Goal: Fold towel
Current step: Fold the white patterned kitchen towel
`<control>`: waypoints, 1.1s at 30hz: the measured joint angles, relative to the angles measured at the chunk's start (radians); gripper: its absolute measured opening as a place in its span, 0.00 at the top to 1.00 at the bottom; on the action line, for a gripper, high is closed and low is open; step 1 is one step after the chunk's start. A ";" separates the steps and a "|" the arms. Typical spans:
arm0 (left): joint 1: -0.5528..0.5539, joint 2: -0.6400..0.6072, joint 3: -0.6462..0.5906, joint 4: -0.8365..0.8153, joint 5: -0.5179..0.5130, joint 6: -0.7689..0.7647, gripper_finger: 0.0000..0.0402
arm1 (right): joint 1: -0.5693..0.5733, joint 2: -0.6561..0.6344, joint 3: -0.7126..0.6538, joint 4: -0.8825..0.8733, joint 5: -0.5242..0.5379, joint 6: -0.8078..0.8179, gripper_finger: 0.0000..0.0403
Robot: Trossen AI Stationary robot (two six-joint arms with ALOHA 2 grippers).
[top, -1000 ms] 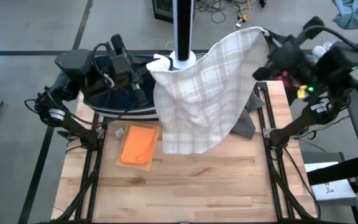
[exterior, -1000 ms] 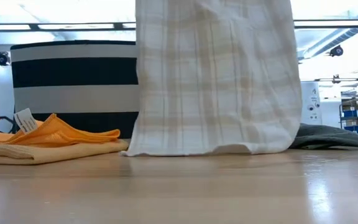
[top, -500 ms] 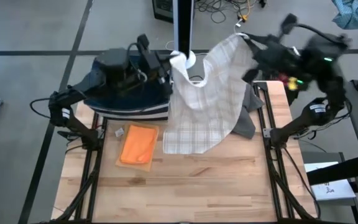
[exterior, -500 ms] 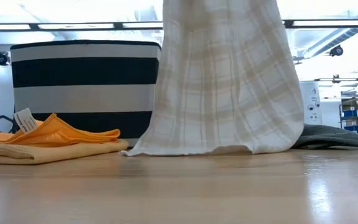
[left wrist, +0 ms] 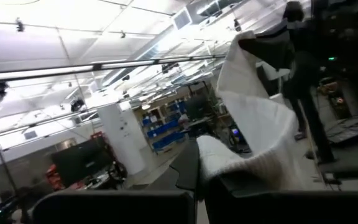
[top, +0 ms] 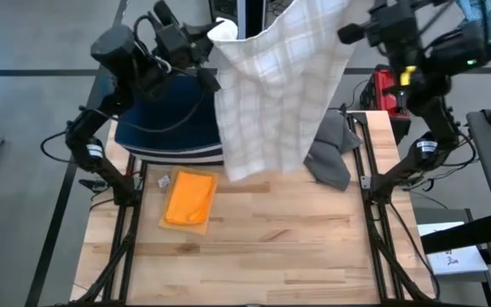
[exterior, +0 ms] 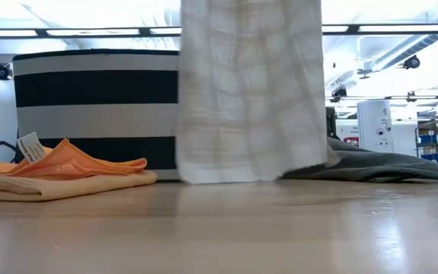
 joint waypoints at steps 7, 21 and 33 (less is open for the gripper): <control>-0.002 -0.015 0.016 -0.092 0.149 -0.043 1.00 | 0.023 -0.054 0.000 -0.226 0.073 0.091 0.99; -0.003 -0.072 0.020 -0.523 0.718 -0.081 1.00 | 0.083 -0.158 0.000 -1.127 -0.035 0.722 0.99; -0.078 -0.108 0.017 -0.782 0.916 -0.050 1.00 | 0.211 -0.194 0.000 -1.255 -0.918 1.052 0.99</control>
